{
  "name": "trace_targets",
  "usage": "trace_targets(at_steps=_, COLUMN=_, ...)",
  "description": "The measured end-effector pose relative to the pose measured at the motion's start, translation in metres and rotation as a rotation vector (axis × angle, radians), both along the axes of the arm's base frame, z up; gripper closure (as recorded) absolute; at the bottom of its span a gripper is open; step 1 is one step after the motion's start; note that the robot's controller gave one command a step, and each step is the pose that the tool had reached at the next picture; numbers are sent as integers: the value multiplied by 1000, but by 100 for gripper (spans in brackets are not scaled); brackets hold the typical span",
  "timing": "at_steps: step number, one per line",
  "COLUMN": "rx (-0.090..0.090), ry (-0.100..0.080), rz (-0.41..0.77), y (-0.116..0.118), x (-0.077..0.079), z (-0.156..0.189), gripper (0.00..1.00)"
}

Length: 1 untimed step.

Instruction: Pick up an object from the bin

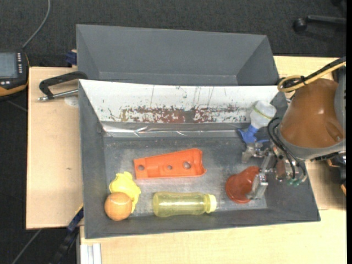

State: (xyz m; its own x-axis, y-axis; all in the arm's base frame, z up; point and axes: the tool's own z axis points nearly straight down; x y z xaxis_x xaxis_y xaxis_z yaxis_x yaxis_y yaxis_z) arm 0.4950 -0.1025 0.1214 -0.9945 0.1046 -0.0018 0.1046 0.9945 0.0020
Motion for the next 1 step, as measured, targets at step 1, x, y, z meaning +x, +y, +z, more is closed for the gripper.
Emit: trace_targets(at_steps=1, rx=-1, ry=-5, rz=146, y=1, x=-2, z=-41, gripper=0)
